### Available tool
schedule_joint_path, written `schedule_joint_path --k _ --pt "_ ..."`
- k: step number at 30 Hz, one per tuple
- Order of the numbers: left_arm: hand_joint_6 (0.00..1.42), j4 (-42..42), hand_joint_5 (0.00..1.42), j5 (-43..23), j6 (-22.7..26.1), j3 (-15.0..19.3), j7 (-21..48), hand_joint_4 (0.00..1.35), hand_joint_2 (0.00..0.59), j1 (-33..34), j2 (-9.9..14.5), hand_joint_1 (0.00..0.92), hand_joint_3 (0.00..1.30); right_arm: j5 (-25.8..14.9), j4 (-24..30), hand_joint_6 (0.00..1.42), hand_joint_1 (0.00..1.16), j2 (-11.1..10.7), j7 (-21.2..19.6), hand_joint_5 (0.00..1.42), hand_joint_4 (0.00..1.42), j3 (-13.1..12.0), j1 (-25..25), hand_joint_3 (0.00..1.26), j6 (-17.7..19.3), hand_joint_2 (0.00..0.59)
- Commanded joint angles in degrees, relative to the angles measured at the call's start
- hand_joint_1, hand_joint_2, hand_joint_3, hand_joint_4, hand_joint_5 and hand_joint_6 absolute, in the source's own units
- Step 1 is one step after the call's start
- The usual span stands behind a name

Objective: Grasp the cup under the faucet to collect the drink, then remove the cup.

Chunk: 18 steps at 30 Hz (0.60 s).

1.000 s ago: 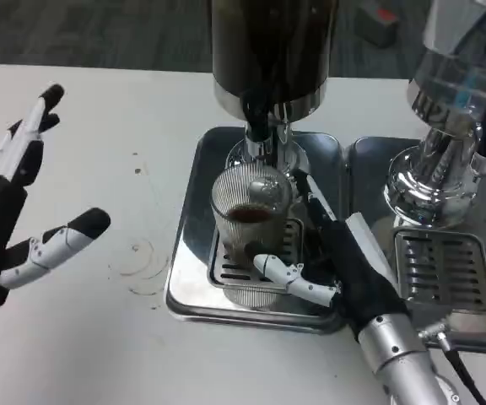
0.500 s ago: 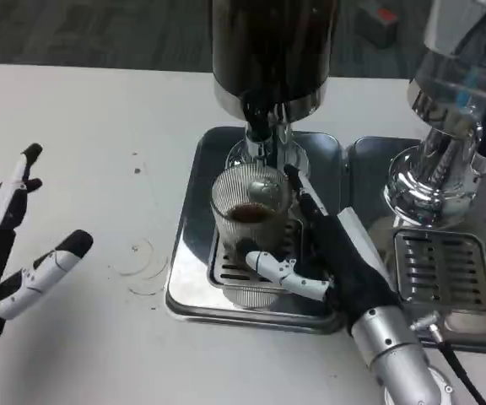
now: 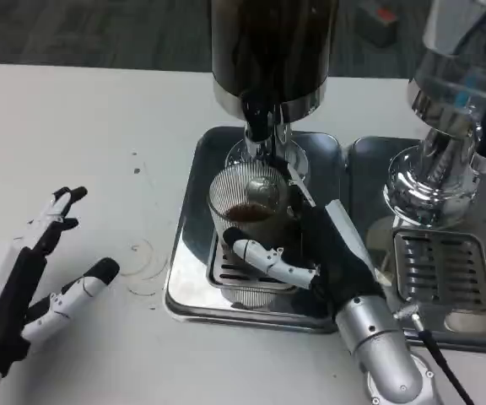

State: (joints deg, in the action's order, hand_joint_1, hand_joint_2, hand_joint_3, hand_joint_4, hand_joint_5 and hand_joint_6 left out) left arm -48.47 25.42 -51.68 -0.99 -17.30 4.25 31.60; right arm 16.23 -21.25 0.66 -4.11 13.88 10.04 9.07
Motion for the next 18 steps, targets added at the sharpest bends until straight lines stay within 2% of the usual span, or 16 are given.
schedule_joint_path --k 1,5,12,18 --pt "0.05 -0.2 0.18 0.8 -0.5 -1.0 -1.2 0.0 0.145 -0.4 -0.2 0.0 0.1 -0.9 -1.6 0.0 0.74 0.6 -0.2 0.0 0.0 -0.5 1.0 0.0 0.8 0.219" --pt "0.06 0.3 0.18 1.4 -0.5 -1.9 -1.7 0.0 0.142 -0.6 0.0 0.0 0.09 -1.0 -2.3 0.0 0.76 0.8 -0.4 0.0 0.0 -0.7 1.2 0.0 1.0 0.213" --pt "0.06 0.9 0.19 1.3 -0.4 -2.7 -2.3 0.0 0.141 -0.8 0.1 0.0 0.09 -0.9 -3.5 0.08 0.85 1.6 -1.2 0.0 0.0 -1.0 1.3 0.0 0.8 0.213" --pt "0.04 1.8 0.16 1.6 -0.1 -3.0 -2.4 0.0 0.141 -1.2 0.3 0.0 0.07 -1.1 -4.6 0.14 0.87 2.4 -1.5 0.01 0.0 -1.3 1.6 0.0 1.0 0.213"
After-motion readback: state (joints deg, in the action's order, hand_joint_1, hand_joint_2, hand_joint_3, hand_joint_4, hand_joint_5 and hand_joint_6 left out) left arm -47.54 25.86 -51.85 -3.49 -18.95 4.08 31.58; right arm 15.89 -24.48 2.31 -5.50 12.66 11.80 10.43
